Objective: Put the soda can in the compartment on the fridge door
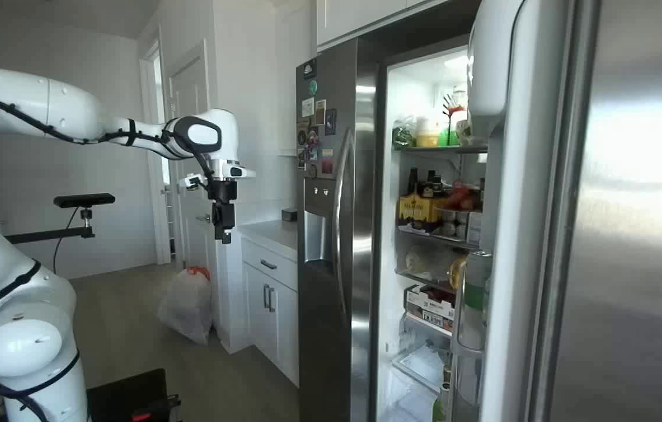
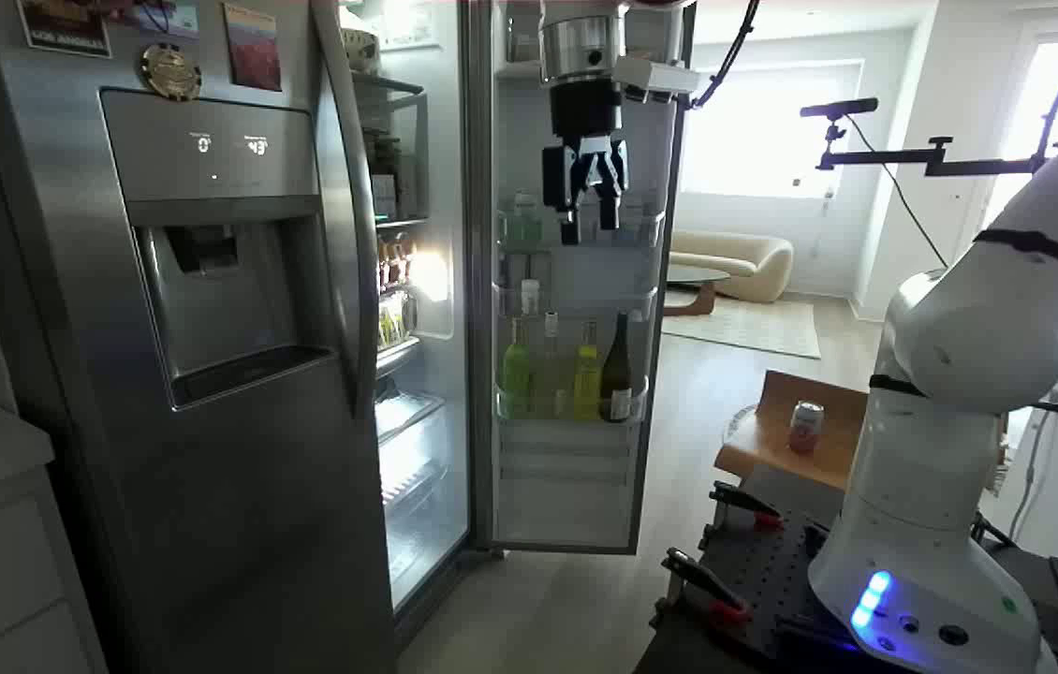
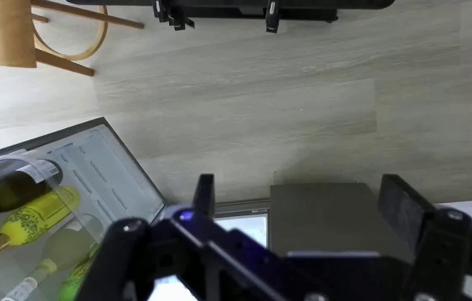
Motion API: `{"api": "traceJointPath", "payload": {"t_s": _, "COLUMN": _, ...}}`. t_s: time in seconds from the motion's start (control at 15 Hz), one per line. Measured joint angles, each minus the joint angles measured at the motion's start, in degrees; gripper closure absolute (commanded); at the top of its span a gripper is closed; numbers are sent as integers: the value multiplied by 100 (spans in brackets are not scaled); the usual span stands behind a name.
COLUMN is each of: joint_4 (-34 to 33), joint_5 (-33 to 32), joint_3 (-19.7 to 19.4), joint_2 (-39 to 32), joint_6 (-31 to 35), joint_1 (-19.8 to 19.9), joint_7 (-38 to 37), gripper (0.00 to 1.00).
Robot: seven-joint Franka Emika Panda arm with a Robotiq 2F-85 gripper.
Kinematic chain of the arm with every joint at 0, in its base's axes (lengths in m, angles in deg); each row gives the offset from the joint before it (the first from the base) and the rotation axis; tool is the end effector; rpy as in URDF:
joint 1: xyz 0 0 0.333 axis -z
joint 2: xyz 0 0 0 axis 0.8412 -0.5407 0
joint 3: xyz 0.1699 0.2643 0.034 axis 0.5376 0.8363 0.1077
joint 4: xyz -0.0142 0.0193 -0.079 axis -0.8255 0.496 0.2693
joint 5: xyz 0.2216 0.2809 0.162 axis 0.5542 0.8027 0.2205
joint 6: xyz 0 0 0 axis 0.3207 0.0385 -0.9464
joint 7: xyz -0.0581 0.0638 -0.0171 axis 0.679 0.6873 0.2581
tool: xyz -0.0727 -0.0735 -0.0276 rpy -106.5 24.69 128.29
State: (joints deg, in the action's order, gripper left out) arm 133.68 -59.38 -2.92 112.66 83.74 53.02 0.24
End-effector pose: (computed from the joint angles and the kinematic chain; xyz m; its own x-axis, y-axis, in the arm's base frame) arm 0.3727 0.1297 0.5589 0.9980 0.0209 -0.0593 0.0276 -0.9931 0.1141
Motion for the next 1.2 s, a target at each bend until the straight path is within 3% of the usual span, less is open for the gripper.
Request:
{"api": "traceJointPath", "payload": {"t_s": 0.73, "joint_4": -49, "joint_5": -136, "joint_3": -13, "joint_2": -103, "joint_6": 132, "joint_1": -1, "joint_7": 10, "gripper": 0}}
{"api": "traceJointPath", "payload": {"t_s": 1.2, "joint_4": -1182, "joint_5": -840, "joint_3": -198, "joint_2": -1880, "joint_6": 1244, "joint_1": 126, "joint_7": 1, "gripper": 0}}
